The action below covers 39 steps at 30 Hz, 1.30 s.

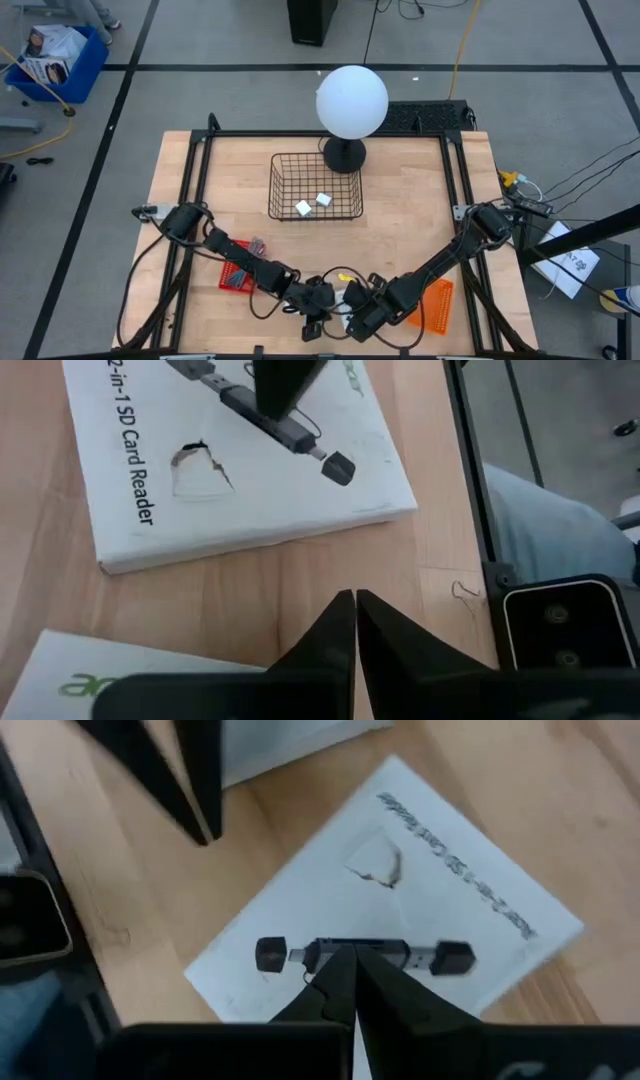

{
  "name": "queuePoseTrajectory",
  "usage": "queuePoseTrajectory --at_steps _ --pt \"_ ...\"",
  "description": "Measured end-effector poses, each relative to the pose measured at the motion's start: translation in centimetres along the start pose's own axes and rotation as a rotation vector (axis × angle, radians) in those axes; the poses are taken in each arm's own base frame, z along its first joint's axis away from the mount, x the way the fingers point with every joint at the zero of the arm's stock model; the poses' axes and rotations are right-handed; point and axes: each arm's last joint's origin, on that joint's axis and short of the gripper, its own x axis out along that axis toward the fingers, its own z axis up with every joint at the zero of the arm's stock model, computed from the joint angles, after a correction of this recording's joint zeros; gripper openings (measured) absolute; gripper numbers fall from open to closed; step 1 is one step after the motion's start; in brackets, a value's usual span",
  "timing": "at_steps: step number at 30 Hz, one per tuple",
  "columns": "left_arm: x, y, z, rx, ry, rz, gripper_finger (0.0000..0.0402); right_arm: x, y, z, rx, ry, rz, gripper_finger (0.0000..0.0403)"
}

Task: Pick and place items into bin
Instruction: Put the right white card reader box into the orange basket

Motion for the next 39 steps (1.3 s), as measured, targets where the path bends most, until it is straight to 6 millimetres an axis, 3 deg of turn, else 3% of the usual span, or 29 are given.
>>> queuePoseTrajectory --at_steps 8,13,18,25,29,35,39 --pt "0.0 -0.3 0.0 0.003 -0.010 -0.013 0.0005 -1.4 -0.9 1.6 0.125 0.066 0.010 0.0069" --pt "-0.1 -0.4 0.1 0.001 -0.013 -0.015 0.0021 -2.5 -1.6 1.6 0.175 0.100 -0.043 0.0118" --pt "-0.1 -0.4 0.1 -0.001 -0.014 -0.018 0.0025 -2.4 -2.0 1.3 0.245 0.113 -0.084 0.0149" --pt "-0.6 -2.0 0.2 0.020 -0.044 -0.076 0.0026 -0.9 -3.4 0.4 0.287 0.115 -0.100 0.0157" --pt "-1.3 -2.9 0.6 0.060 -0.077 -0.109 0.0026 0.6 -4.1 -0.2 0.325 0.107 0.007 0.0157" --pt "-1.7 -3.3 0.6 0.066 -0.075 -0.113 0.0026 2.2 -5.8 -1.4 0.366 0.134 0.064 0.0152" --pt "-1.7 -3.3 0.3 0.063 -0.049 -0.102 0.0026 2.3 -5.9 -1.4 0.364 0.139 0.066 0.0139"
